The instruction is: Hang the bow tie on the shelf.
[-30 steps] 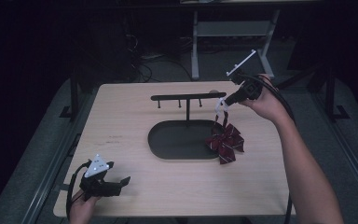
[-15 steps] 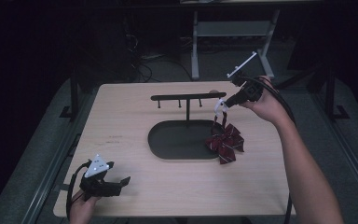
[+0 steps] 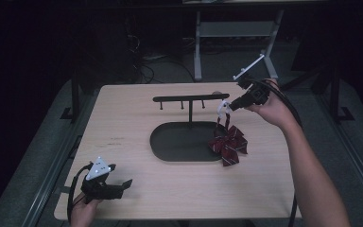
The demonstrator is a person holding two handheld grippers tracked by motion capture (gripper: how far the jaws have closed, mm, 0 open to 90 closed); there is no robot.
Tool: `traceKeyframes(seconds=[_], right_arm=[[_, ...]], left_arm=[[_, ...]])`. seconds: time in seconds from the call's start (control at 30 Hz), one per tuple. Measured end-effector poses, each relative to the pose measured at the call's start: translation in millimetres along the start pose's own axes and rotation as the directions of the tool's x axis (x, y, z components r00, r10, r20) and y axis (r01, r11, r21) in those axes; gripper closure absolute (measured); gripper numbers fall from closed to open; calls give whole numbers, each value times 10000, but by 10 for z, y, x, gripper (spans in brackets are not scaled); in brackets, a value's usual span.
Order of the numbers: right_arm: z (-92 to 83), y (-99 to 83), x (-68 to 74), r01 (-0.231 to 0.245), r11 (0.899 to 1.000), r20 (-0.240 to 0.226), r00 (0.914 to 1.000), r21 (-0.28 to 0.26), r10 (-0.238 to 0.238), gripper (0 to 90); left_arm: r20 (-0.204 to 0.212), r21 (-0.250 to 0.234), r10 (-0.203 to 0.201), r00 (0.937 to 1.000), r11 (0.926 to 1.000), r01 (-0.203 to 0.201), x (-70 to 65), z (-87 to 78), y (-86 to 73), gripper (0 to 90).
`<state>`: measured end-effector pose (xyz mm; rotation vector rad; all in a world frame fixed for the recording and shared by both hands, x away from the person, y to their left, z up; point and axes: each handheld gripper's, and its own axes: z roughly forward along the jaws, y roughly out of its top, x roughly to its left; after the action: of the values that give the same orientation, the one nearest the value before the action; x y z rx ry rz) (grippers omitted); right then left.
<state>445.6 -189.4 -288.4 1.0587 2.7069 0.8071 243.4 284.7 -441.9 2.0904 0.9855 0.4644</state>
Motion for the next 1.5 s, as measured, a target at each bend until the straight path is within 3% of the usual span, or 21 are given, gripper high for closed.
traceKeyframes(seconds=[0.53, 1.1, 1.5], right_arm=[[-18, -201, -44, -262, 9992, -398, 9989, -304, 250, 686], [-38, -285, 8, -221, 9989, -563, 9982, -410, 198, 646], [-34, -439, 3, -379, 9980, -635, 9974, -498, 347, 612]], left_arm=[[-4, -2, -5, 10000, 10000, 5, -7, 3, -1, 135], [7, 13, 13, 10000, 10000, -13, -10, 7, -1, 135], [29, 23, 19, 10000, 10000, -19, -12, 12, -1, 135]])
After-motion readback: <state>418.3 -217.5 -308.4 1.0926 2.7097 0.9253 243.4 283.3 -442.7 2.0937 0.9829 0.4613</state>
